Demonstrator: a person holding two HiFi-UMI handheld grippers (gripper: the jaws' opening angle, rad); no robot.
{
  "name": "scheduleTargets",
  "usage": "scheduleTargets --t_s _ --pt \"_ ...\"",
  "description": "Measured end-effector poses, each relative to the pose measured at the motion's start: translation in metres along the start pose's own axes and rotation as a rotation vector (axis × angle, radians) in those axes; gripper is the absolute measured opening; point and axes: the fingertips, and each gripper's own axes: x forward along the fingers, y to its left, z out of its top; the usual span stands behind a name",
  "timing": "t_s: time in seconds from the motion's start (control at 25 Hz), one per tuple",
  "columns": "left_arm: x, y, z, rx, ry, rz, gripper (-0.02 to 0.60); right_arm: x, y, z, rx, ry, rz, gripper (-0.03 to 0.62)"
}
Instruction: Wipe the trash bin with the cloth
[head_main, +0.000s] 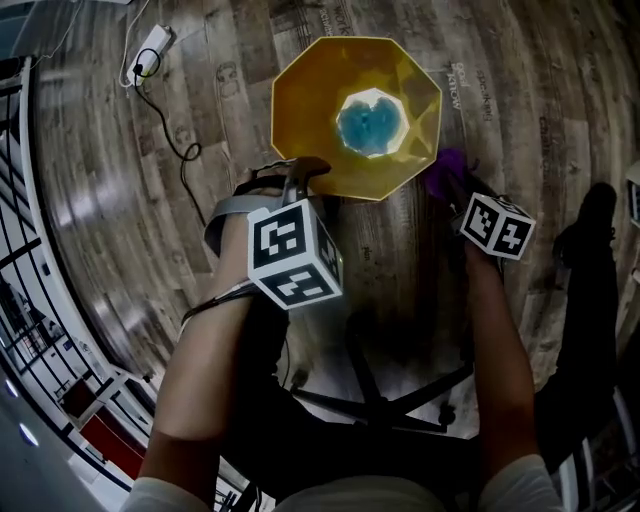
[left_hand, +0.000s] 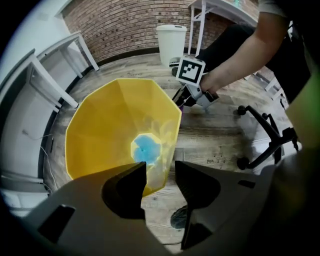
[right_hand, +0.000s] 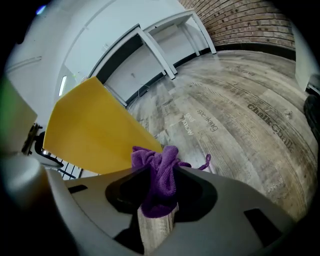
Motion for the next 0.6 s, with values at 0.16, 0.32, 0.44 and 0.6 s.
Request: scheduleTargets --t_s 0.16,0.32,0.44,0.6 --pt "0.001 0.002 0.003 -0.022 0.007 0.006 0.126 -0.009 0.006 0.005 0.024 -0.021 0.009 0.141" --pt "0.000 -0.011 0.015 -0.034 -0.012 -0.051 0.089 -0.016 0.002 0.008 0.039 -0.029 -0.001 0.141" --pt "0.001 -0.021 0.024 -0.057 -0.020 -0.099 0.057 -0.019 -0.003 0.013 0.066 -0.044 -0.008 0.141" --pt "0.002 -0.030 0.034 -0.105 -0.035 -0.142 0.038 -0.022 -0.002 0.017 0.104 -0.063 0.010 0.141"
